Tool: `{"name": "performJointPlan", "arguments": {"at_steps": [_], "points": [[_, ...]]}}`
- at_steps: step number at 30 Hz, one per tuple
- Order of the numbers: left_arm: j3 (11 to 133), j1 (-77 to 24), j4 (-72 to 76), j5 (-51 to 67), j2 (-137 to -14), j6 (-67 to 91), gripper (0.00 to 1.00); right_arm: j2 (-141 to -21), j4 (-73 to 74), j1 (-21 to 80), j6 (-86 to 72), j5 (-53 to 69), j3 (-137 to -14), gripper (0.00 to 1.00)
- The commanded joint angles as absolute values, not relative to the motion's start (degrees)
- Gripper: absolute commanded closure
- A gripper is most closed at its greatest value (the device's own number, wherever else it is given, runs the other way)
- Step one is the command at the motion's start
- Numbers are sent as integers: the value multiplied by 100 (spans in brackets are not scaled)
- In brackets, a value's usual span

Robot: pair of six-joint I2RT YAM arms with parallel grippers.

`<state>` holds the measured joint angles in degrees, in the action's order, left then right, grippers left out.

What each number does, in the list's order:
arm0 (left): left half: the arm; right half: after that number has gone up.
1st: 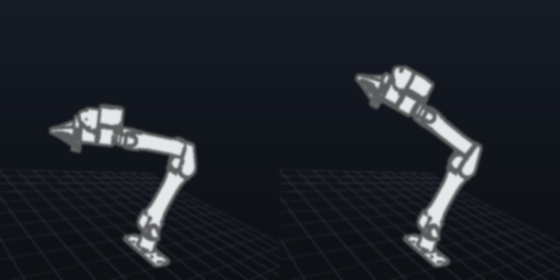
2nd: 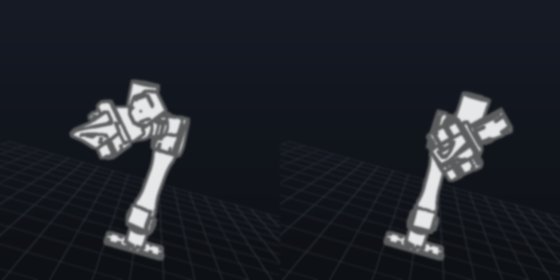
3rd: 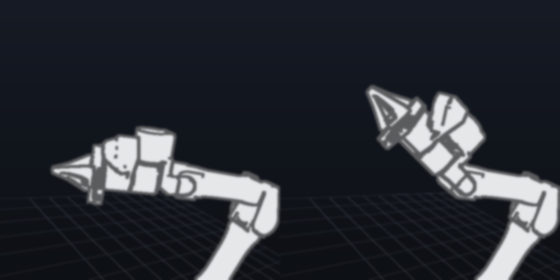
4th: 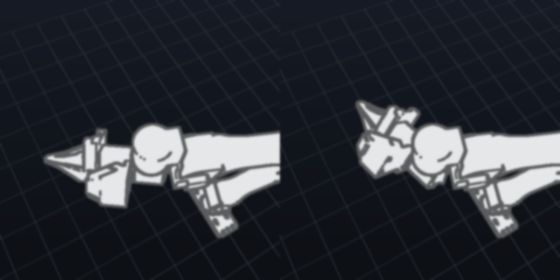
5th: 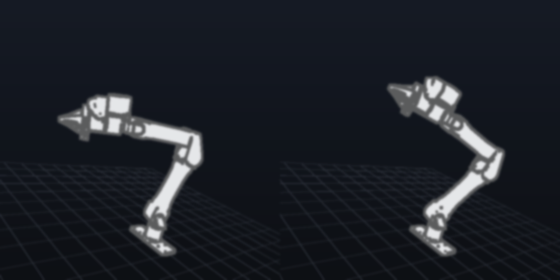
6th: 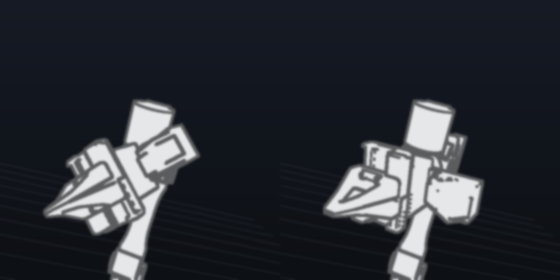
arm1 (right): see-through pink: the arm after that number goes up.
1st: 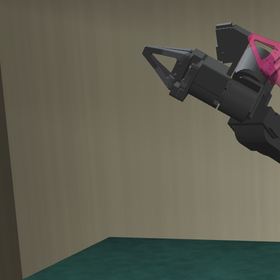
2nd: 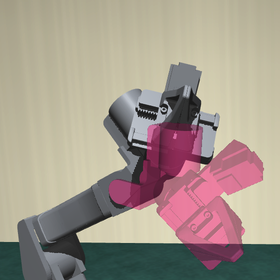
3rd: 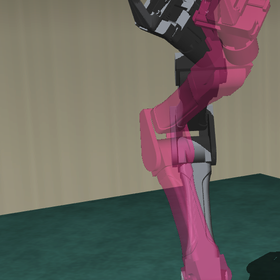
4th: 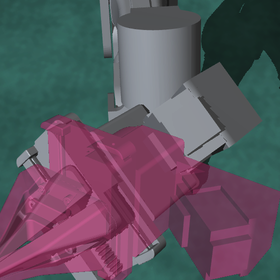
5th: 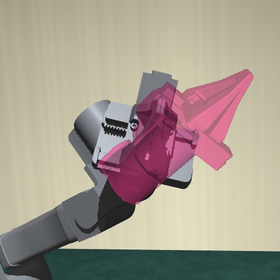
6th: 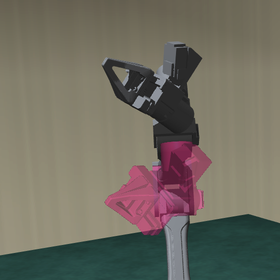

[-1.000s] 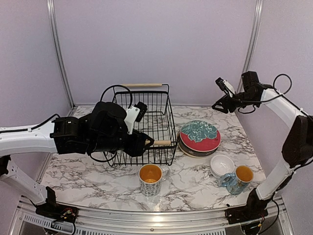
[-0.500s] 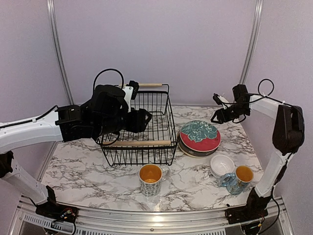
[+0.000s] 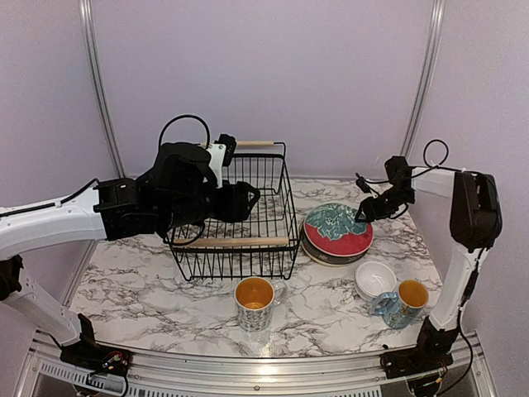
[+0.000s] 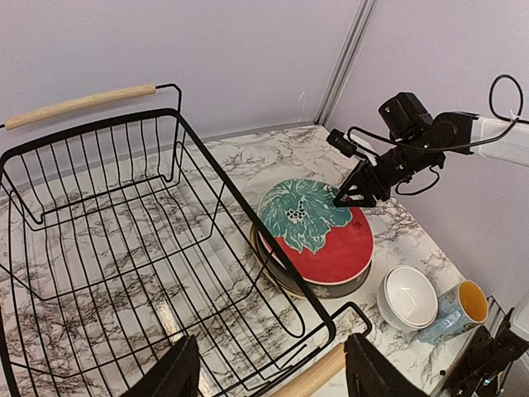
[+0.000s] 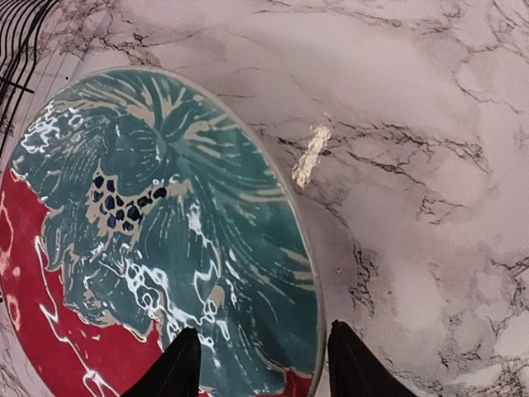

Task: Load the mixed dishes into the dish rack
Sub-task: Grab the plate from the plate.

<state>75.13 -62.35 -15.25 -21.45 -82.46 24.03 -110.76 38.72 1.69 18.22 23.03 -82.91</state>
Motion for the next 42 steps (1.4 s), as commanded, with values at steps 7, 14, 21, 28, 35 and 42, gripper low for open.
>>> {"name": "performJointPlan", "arguments": {"at_steps": [7,14,21,28,35,42], "points": [[7437,-6223,-1274,-1853,-8350,2450,38,-11326,4038,71,1704,2229,-8455,68],[7521,-6225,-1065,-1508,-8577,2521,38,-11130,3959,-303,1657,2339,-8456,93],[7705,-6226,-704,-1044,-8928,2591,38,-10679,4041,-316,1690,2415,-8481,100],[8314,-6231,-601,-521,-9554,2403,38,-10013,3937,-321,1837,2992,-8338,100],[9209,-6231,-556,-211,-10348,1957,38,-9409,3477,-317,2302,3243,-7814,100],[10498,-6223,-992,-18,-11391,1445,36,-9114,3308,-317,2568,3723,-7555,100]]}}
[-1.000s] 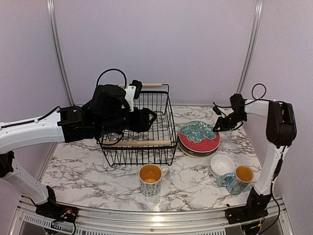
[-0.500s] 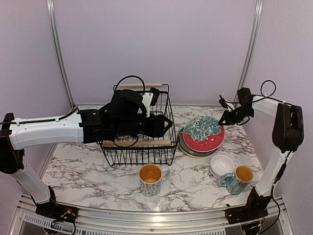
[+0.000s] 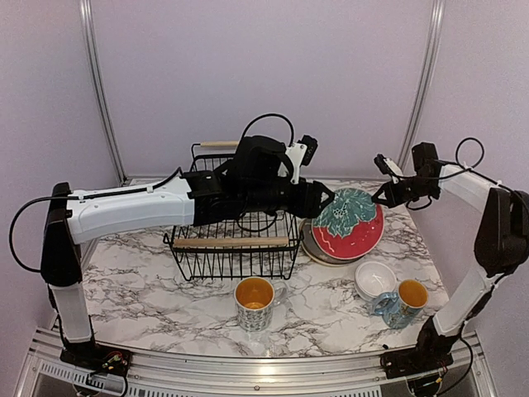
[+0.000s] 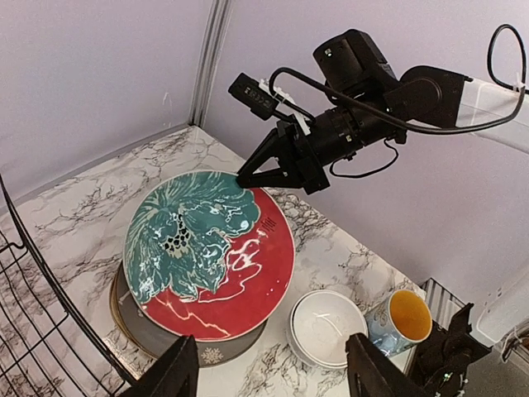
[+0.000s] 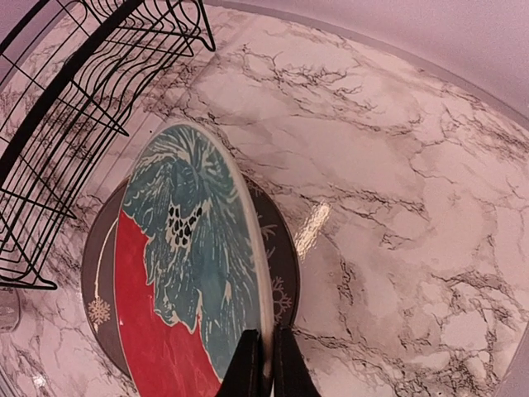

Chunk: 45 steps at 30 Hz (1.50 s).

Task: Load the mixed dishes into the dish rack
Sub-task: Grab the plate from the plate, then pass from the right arm to the left

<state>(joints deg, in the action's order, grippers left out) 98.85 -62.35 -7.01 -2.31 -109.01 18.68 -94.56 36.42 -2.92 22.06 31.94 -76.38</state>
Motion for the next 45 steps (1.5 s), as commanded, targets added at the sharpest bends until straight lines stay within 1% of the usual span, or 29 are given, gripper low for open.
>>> {"name": "performJointPlan", "arguments": {"at_steps": [1,6,10,18,24,29,32,39,42,45], "points": [[10729,-6216,-1060,-18,-11536,1398,36,-9033,3246,-320,2613,3782,-7493,100],[11360,-6117,-1357,300,-12046,1280,35,-8709,2963,-316,2818,3850,-7207,100],[11734,-5960,-1488,505,-12341,1101,32,-8565,2893,-321,3037,4049,-7097,100],[12380,-5494,-1304,1311,-13069,1024,30,-8496,2825,-299,3320,4515,-7015,100],[13082,-5348,-1611,1516,-13561,400,32,-8317,2850,-299,3764,4843,-6905,100],[13191,-5170,-1384,1832,-13731,257,37,-8269,2892,-290,4071,4962,-6861,100],[13274,-5081,-1389,2096,-13883,131,38,-8225,2936,-269,4210,5058,-6838,100],[13656,-5045,-1324,1913,-14264,-114,38,-8178,3380,-62,4727,5274,-6943,100],[13658,-5036,-1166,1753,-14322,-66,35,-8198,3426,-18,4858,5208,-6918,100],[13667,-5028,-1108,1770,-14393,-82,36,-8224,3483,226,4945,5192,-6924,100]]}}
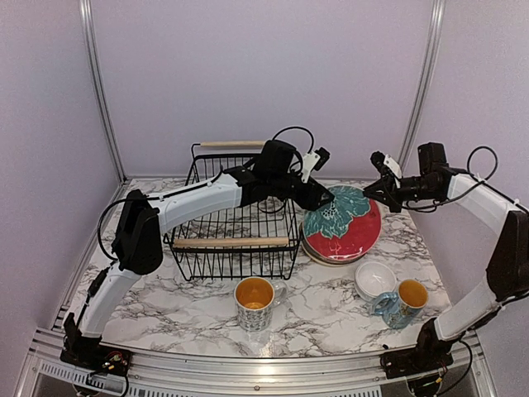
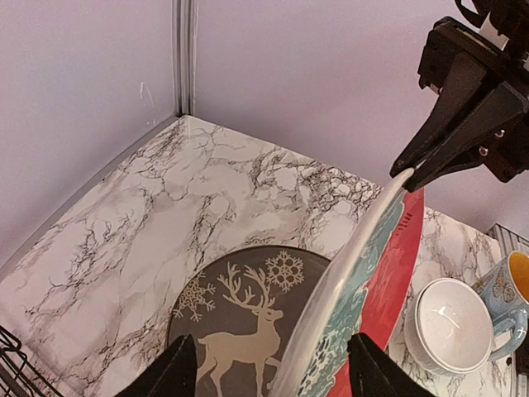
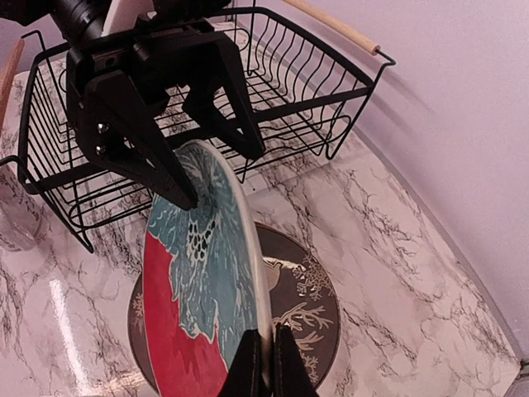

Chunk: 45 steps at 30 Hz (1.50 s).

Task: Load the mixed dishes into the dish rack
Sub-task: Pass from the right arm to the left

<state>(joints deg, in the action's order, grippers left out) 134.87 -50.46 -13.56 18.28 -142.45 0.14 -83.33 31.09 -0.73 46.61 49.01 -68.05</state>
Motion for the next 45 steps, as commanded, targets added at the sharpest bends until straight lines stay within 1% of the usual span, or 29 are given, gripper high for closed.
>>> {"name": "performJointPlan", "arguments": {"at_steps": [1,4,6,9,10,14,15,16,17,18,19,20,22,24,28,32,36,39,45], "points": [[13674,-5027,-1106,1831,-14416,-106,39,-8232,3495,244,4959,5193,-6938,100],[13665,-5027,-1158,2171,-14465,-226,48,-8257,3498,260,4953,5192,-7001,100],[13651,-5040,-1149,2452,-14475,-287,59,-8274,3498,260,4949,5196,-7027,100],[13627,-5036,-1064,2571,-14459,-324,77,-8286,3534,267,4960,5188,-7057,100],[13600,-5036,-1015,2593,-14446,-339,82,-8288,3560,264,4978,5175,-7063,100],[13459,-5036,-762,2782,-14385,-355,90,-8296,3794,264,5110,5072,-7111,100],[13422,-5036,-701,2860,-14373,-371,94,-8331,3926,264,5171,5046,-7135,100],[13376,-5036,-632,2940,-14356,-393,98,-8384,4163,266,5273,4999,-7222,93],[13331,-5036,-572,3021,-14327,-416,100,-8470,4417,268,5328,4975,-7342,82],[13262,-5043,-504,3080,-14289,-454,100,-8553,4695,257,5418,4940,-7479,72],[13166,-5045,-422,3156,-14226,-506,100,-8661,5051,255,5596,4881,-7635,64],[13008,-5045,-229,3208,-14147,-557,100,-8763,5358,245,5750,4837,-7851,59],[12698,-5062,134,3265,-13947,-599,100,-8919,5773,202,5870,4720,-8092,53],[12546,-5099,278,3278,-13794,-670,100,-9047,6094,158,5999,4642,-8254,50],[12533,-5145,395,3229,-13647,-709,100,-9189,6382,90,6078,4545,-8297,47],[12345,-5208,573,3017,-13429,-869,100,-9322,6809,95,6238,4693,-8318,46],[12179,-5259,642,2928,-13226,-979,100,-9308,6739,96,6126,4617,-8220,45],[11800,-5326,831,2777,-12949,-1135,100,-9323,6657,96,6038,4509,-8168,45],[11422,-5422,1115,2544,-12618,-1337,100,-9461,6581,154,5937,4673,-8133,49]]}}
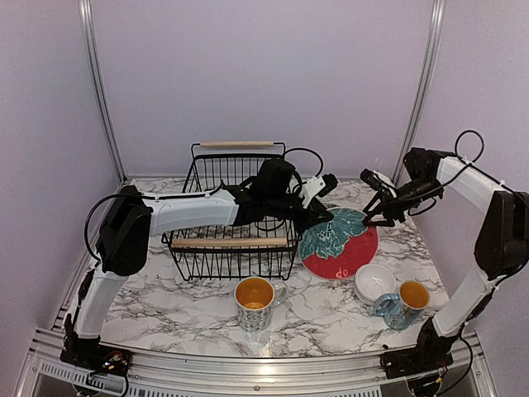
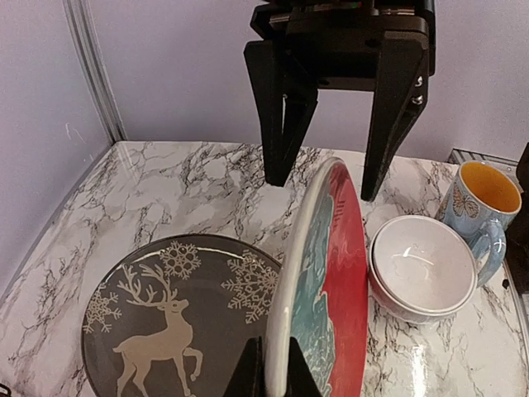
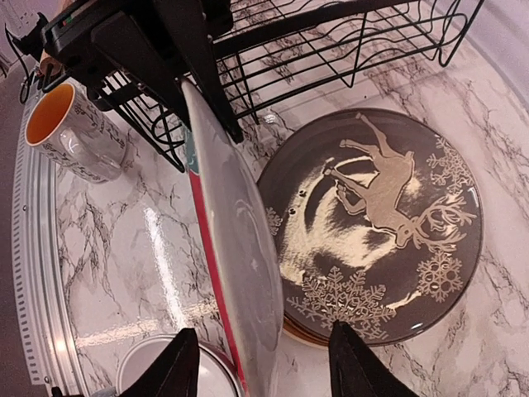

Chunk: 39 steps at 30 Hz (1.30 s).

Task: Load the mixed dishes into the dish rack
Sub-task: Pass from the right arm to the left, then pass from the left arm to the right

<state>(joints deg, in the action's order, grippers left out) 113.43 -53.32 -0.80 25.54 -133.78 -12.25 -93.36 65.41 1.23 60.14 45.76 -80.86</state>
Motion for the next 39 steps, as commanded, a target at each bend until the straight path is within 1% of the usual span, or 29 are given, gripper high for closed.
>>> {"name": "performJointPlan", "arguments": {"at_steps": [1,6,13,15,17,20,22,27,34,39], "points": [[11410,-5429,1136,2541,-12599,-1343,100,-9465,6530,198,5896,4690,-8112,50],[11436,-5488,1178,2541,-12528,-1358,100,-9419,6295,465,5704,4724,-8033,53],[11461,-5502,1051,2475,-12529,-1435,100,-9347,6392,509,5697,4784,-8144,71],[11473,-5502,1025,2485,-12541,-1430,100,-9328,6452,510,5719,4798,-8152,73],[11518,-5502,955,2495,-12578,-1426,100,-9289,6487,501,5713,4807,-8145,73],[11611,-5504,804,2537,-12635,-1432,100,-9167,6541,508,5704,4755,-8223,66],[11628,-5504,753,2547,-12647,-1427,100,-9069,6571,505,5704,4676,-8319,64],[11620,-5506,726,2604,-12622,-1421,100,-8941,6650,509,5757,4567,-8407,66],[11584,-5508,766,2600,-12556,-1439,100,-9069,6648,513,5828,4509,-8242,66],[11575,-5505,766,2592,-12529,-1461,100,-9135,6647,518,5839,4530,-8260,70]]}}
